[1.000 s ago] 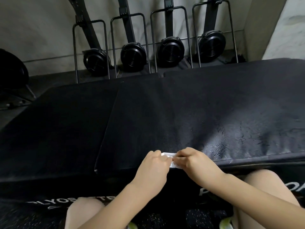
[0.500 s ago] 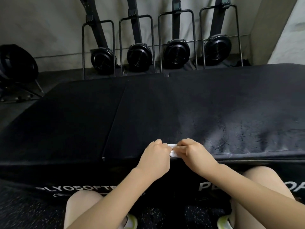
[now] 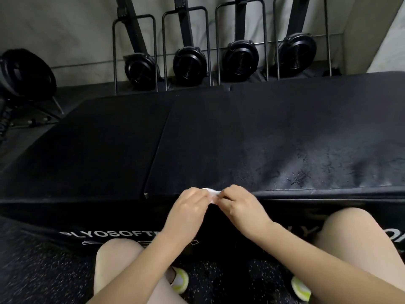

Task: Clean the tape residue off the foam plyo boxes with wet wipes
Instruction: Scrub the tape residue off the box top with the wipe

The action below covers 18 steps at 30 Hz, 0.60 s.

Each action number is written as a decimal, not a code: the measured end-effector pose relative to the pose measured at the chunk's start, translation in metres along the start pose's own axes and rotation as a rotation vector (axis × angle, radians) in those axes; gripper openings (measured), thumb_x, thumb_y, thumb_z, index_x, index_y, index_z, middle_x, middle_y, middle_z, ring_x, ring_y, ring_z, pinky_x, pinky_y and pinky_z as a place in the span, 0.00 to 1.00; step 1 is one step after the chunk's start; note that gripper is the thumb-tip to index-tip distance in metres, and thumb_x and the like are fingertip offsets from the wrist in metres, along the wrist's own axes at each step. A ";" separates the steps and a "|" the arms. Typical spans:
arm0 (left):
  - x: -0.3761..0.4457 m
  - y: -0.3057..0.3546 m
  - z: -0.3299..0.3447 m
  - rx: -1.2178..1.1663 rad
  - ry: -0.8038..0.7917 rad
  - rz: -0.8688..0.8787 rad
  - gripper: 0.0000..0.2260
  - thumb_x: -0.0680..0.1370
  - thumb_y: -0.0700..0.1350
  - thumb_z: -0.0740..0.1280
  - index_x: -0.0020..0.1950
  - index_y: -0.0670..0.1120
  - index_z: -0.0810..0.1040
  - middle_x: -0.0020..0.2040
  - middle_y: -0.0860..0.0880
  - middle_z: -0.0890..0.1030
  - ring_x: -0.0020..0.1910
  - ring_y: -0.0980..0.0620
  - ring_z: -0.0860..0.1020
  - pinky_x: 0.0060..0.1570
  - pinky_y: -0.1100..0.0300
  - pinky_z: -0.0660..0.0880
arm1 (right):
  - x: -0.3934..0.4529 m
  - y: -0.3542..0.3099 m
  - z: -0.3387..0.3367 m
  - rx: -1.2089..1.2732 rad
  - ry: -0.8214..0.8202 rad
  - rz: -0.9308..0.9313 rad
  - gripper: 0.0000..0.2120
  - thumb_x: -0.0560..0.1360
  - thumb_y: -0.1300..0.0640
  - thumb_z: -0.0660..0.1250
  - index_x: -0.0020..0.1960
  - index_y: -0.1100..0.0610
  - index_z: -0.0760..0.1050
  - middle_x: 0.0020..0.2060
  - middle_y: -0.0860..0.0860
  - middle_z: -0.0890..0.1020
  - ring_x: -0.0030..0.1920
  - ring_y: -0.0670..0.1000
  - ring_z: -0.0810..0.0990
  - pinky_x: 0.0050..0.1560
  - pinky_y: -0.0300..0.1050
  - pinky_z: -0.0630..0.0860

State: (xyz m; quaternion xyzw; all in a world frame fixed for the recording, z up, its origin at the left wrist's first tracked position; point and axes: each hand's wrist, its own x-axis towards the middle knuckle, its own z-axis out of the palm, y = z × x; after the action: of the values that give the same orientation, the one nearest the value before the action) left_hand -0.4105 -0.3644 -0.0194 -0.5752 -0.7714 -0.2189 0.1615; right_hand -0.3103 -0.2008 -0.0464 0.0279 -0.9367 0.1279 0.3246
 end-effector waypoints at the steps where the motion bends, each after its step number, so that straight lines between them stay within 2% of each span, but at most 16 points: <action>1: -0.007 -0.006 -0.006 -0.006 0.006 -0.016 0.11 0.84 0.44 0.59 0.58 0.49 0.81 0.55 0.59 0.79 0.48 0.56 0.76 0.53 0.62 0.72 | 0.006 -0.010 0.009 -0.004 -0.013 -0.013 0.04 0.71 0.65 0.75 0.42 0.58 0.82 0.39 0.50 0.78 0.40 0.52 0.74 0.41 0.45 0.71; 3: -0.019 -0.018 -0.014 0.014 0.020 -0.043 0.12 0.83 0.45 0.58 0.58 0.49 0.81 0.55 0.59 0.79 0.48 0.57 0.76 0.53 0.61 0.73 | 0.014 -0.024 0.025 -0.004 -0.007 -0.051 0.04 0.70 0.66 0.75 0.40 0.59 0.81 0.36 0.51 0.77 0.39 0.52 0.73 0.41 0.44 0.69; 6: -0.024 -0.027 -0.009 0.103 0.047 -0.042 0.09 0.80 0.40 0.62 0.52 0.46 0.81 0.50 0.55 0.79 0.43 0.52 0.76 0.48 0.55 0.75 | 0.016 -0.028 0.031 -0.044 0.005 -0.063 0.04 0.70 0.65 0.74 0.40 0.59 0.81 0.34 0.50 0.76 0.37 0.52 0.72 0.42 0.45 0.68; 8: -0.018 -0.024 -0.001 0.110 0.090 -0.038 0.05 0.77 0.36 0.66 0.46 0.44 0.81 0.46 0.51 0.79 0.41 0.50 0.75 0.45 0.53 0.75 | 0.011 -0.020 0.023 -0.059 0.006 -0.063 0.03 0.71 0.65 0.75 0.41 0.59 0.82 0.35 0.50 0.76 0.38 0.53 0.73 0.43 0.45 0.68; 11: 0.001 -0.003 0.017 0.067 0.138 -0.021 0.08 0.76 0.32 0.69 0.40 0.43 0.79 0.41 0.49 0.77 0.39 0.49 0.73 0.43 0.52 0.74 | -0.005 0.002 -0.003 -0.084 0.015 -0.062 0.02 0.73 0.63 0.72 0.44 0.59 0.83 0.38 0.51 0.79 0.40 0.53 0.73 0.45 0.45 0.69; 15: 0.030 0.036 0.042 -0.061 0.123 0.020 0.08 0.75 0.31 0.68 0.41 0.43 0.79 0.40 0.49 0.76 0.39 0.48 0.72 0.43 0.53 0.73 | -0.035 0.035 -0.044 -0.165 -0.014 0.010 0.08 0.76 0.60 0.66 0.47 0.60 0.83 0.42 0.52 0.81 0.40 0.56 0.76 0.45 0.47 0.68; 18: 0.044 0.057 0.057 -0.126 0.090 0.033 0.08 0.76 0.34 0.63 0.40 0.43 0.78 0.39 0.48 0.76 0.39 0.48 0.72 0.42 0.52 0.73 | -0.049 0.049 -0.059 -0.231 -0.048 0.030 0.02 0.73 0.64 0.70 0.45 0.61 0.82 0.43 0.53 0.81 0.39 0.56 0.74 0.44 0.46 0.67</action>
State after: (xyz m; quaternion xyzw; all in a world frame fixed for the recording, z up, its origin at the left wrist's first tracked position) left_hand -0.3681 -0.2853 -0.0373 -0.5864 -0.7386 -0.2898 0.1629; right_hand -0.2429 -0.1398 -0.0433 -0.0206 -0.9530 0.0234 0.3013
